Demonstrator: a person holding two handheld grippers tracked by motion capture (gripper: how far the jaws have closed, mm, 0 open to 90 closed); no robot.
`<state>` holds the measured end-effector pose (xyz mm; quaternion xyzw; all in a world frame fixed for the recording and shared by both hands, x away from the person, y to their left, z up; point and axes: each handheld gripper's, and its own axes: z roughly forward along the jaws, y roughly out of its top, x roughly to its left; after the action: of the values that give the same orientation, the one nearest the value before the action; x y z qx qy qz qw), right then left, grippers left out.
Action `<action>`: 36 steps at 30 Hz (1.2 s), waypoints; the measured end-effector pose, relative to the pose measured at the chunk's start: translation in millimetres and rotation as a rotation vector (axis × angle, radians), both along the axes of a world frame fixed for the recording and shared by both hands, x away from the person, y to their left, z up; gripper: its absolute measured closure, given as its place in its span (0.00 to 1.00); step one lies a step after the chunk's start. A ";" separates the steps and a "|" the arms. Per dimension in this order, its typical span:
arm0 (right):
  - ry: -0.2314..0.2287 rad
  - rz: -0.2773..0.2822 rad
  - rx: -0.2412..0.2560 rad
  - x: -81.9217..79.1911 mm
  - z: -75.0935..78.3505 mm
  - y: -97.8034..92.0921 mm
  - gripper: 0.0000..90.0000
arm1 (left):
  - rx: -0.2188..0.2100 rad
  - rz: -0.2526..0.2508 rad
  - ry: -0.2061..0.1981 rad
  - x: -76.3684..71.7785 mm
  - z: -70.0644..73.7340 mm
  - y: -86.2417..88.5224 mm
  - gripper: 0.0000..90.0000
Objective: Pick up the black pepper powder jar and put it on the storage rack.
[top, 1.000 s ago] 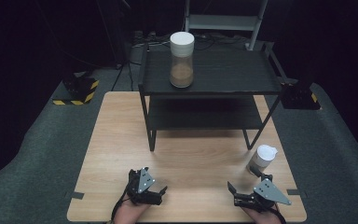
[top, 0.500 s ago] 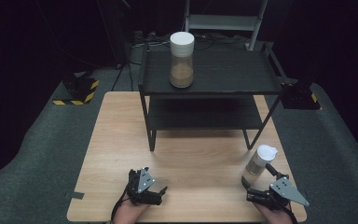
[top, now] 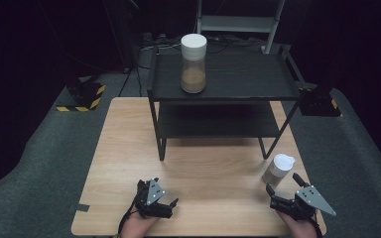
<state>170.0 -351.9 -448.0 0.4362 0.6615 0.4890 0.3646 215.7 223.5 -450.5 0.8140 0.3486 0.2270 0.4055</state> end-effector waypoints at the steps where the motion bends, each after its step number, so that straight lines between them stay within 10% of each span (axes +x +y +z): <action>1: 0.005 0.000 -0.001 0.9 0.0 -0.6 0.00 | 0.000 0.000 0.000 0.0 0.0 0.0 0.01; 21: 0.058 -0.035 0.029 25.7 -6.3 -3.4 0.01 | -0.008 0.004 0.007 1.1 0.1 1.4 0.01; 36: 0.100 -0.058 0.062 44.0 -9.5 -4.6 0.23 | -0.032 0.000 0.026 4.6 -0.1 5.1 0.01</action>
<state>214.0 -356.6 -457.4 0.4900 0.6505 0.4763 0.3314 220.2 228.6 -450.6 0.8102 0.3574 0.2109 0.4140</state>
